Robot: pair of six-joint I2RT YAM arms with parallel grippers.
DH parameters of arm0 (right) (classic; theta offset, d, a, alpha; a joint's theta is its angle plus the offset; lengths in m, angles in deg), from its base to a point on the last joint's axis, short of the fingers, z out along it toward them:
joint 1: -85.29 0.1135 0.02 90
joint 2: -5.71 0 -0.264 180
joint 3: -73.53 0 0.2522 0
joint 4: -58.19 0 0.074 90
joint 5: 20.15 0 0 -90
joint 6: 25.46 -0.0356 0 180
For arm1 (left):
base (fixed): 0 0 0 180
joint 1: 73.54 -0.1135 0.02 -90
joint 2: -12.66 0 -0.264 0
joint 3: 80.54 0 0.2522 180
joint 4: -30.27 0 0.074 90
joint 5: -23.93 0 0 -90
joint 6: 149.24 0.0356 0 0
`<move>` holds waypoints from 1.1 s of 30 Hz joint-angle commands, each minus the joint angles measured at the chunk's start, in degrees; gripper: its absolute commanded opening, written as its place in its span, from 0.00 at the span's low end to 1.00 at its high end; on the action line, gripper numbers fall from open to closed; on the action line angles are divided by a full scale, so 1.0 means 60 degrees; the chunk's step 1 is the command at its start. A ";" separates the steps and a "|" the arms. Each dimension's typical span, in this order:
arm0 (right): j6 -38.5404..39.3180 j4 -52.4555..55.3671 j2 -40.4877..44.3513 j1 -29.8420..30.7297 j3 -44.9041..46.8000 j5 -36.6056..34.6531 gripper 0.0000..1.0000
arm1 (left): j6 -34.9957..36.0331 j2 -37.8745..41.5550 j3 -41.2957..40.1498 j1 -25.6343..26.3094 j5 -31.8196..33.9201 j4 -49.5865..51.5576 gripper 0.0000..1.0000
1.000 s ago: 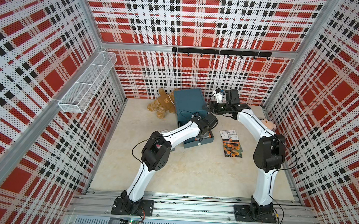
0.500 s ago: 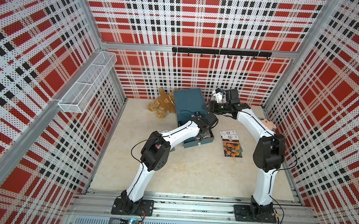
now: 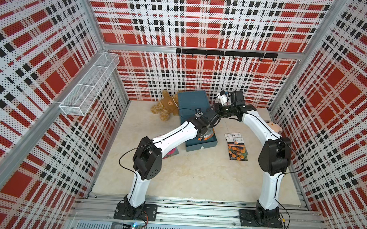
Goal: Take the seed bags out of the drawer
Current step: Pick up the seed packet from the drawer, then place the seed packet at the center of the board.
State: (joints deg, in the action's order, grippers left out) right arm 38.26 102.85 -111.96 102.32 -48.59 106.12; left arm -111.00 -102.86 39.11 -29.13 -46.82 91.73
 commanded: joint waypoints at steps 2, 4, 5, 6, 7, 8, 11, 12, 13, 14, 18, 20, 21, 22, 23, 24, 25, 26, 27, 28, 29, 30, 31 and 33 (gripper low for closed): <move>0.0111 0.1181 -0.0487 0.0127 -0.0057 0.0026 0.52 | 0.0310 0.0703 -0.0217 0.0039 -0.0171 -0.0231 0.00; 0.0112 0.1205 -0.0503 0.0105 -0.0116 0.0026 0.52 | 0.0451 0.0983 -0.0410 0.0084 -0.0412 -0.0231 0.00; 0.0105 0.1222 -0.0523 0.0098 -0.0148 0.0019 0.52 | 0.0510 0.1101 -0.0509 0.0107 -0.0532 -0.0231 0.00; 0.0116 0.1244 -0.0527 0.0088 -0.0198 0.0007 0.52 | 0.0590 0.1242 -0.0606 0.0139 -0.0581 -0.0236 0.00; 0.0109 0.1277 -0.0545 0.0083 -0.0279 0.0027 0.52 | 0.0689 0.1395 -0.0735 0.0179 -0.0691 -0.0233 0.00; 0.0109 0.1316 -0.0561 0.0079 -0.0338 0.0028 0.52 | 0.0729 0.1510 -0.0856 0.0187 -0.0804 -0.0230 0.00; 0.0112 0.1435 -0.0634 0.0061 -0.0611 0.0012 0.52 | 0.0831 0.1847 -0.1231 0.0158 -0.1189 -0.0231 0.00; 0.0103 0.1454 -0.0652 0.0047 -0.0696 0.0007 0.52 | 0.0849 0.1954 -0.1330 0.0169 -0.1252 -0.0245 0.00; 0.0111 0.1478 -0.0661 0.0048 -0.0773 0.0017 0.53 | 0.0877 0.2049 -0.1417 0.0173 -0.1374 -0.0258 0.00; 0.0090 0.1508 -0.0667 0.0049 -0.0850 0.0014 0.53 | 0.0893 0.2159 -0.1506 0.0188 -0.1476 -0.0285 0.00; 0.0056 0.1574 -0.0634 0.0021 -0.1035 0.0013 0.53 | 0.1052 0.2610 -0.1893 0.0275 -0.1936 -0.0450 0.00; 0.0054 0.1605 -0.0620 0.0000 -0.1101 -0.0012 0.53 | 0.1084 0.2851 -0.2077 0.0346 -0.2023 -0.0451 0.00; 0.0031 0.1618 -0.0610 -0.0003 -0.1127 0.0006 0.53 | 0.1074 0.3006 -0.2177 0.0388 -0.1987 -0.0447 0.00; 0.0017 0.1631 -0.0591 -0.0031 -0.1170 0.0008 0.53 | 0.0990 0.3261 -0.2328 0.0435 -0.1817 -0.0436 0.00; 0.0016 0.1669 -0.0584 -0.0051 -0.1223 0.0019 0.53 | 0.0840 0.3587 -0.2531 0.0450 -0.1646 -0.0439 0.00; 0.0001 0.1674 -0.0553 -0.0070 -0.1245 0.0025 0.53 | 0.0642 0.3911 -0.2776 0.0438 -0.1475 -0.0436 0.00; -0.0009 0.1676 -0.0528 -0.0096 -0.1274 0.0026 0.54 | 0.0377 0.4368 -0.3108 0.0390 -0.1247 -0.0436 0.00; -0.0022 0.1666 -0.0504 -0.0110 -0.1312 0.0048 0.54 | 0.0087 0.4841 -0.3418 0.0310 -0.0984 -0.0447 0.00; -0.0031 0.1663 -0.0488 -0.0126 -0.1331 0.0054 0.54 | -0.0166 0.5280 -0.3754 0.0208 -0.0763 -0.0446 0.00; -0.0058 0.1672 -0.0473 -0.0128 -0.1371 0.0070 0.55 | -0.0439 0.5779 -0.4113 0.0048 -0.0553 -0.0451 0.00; -0.0072 0.1663 -0.0461 -0.0142 -0.1391 0.0076 0.56 | -0.0698 0.6243 -0.4519 -0.0128 -0.0351 -0.0446 0.00; -0.0065 0.1665 -0.0457 -0.0148 -0.1408 0.0092 0.56 | -0.0859 0.6626 -0.4868 -0.0295 -0.0219 -0.0436 0.00; -0.0074 0.1653 -0.0443 -0.0172 -0.1437 0.0090 0.57 | -0.0991 0.7041 -0.5256 -0.0536 -0.0151 -0.0450 0.00; -0.0097 0.1659 -0.0456 -0.0191 -0.1467 0.0103 0.58 | -0.1090 0.7604 -0.6006 -0.1067 -0.0126 -0.0460 0.00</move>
State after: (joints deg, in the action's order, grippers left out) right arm 37.80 112.05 -114.23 101.60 -55.93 106.28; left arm -114.15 -60.20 7.28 -32.32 -50.93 89.17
